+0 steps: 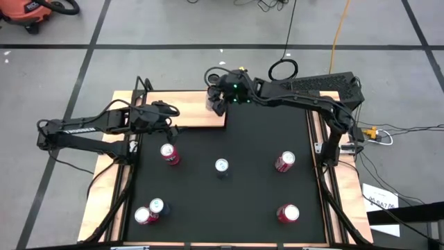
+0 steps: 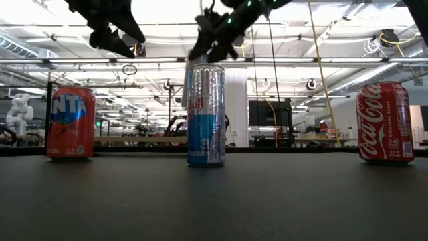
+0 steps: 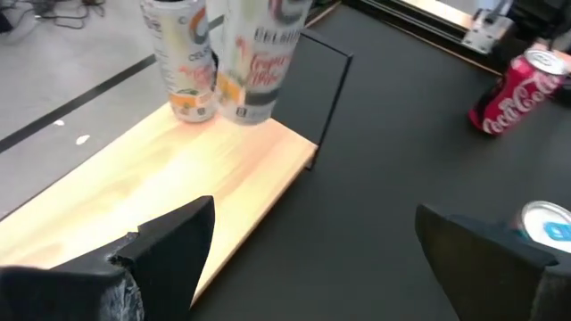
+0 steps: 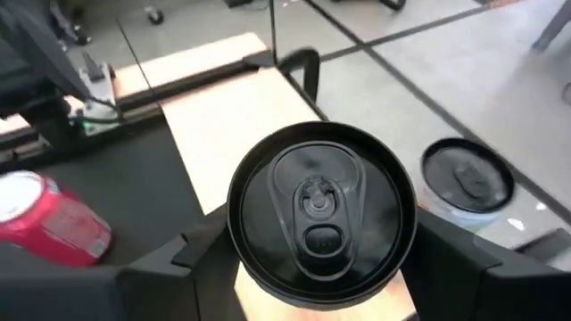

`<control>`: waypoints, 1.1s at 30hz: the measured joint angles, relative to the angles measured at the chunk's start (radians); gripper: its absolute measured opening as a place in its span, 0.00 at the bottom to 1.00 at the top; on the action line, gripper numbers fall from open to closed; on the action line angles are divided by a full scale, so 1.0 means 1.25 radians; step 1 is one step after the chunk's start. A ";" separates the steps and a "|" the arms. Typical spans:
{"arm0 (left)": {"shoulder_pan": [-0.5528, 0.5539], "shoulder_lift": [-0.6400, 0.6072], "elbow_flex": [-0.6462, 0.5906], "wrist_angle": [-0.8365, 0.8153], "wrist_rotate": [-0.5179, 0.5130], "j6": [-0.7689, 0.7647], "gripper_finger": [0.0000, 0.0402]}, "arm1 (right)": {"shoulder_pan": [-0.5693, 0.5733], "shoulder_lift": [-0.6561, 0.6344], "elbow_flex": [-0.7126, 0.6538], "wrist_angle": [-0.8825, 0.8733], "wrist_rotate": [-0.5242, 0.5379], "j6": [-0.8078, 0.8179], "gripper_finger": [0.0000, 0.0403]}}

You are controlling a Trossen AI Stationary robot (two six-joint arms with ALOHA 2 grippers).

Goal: Place canned beverage on shelf
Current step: Put the white-yellow soda can aligned with the other white-yellow soda can on the shelf

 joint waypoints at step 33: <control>0.015 0.030 0.000 0.021 -0.020 -0.020 0.96 | -0.046 0.093 0.001 -0.024 -0.047 -0.047 0.68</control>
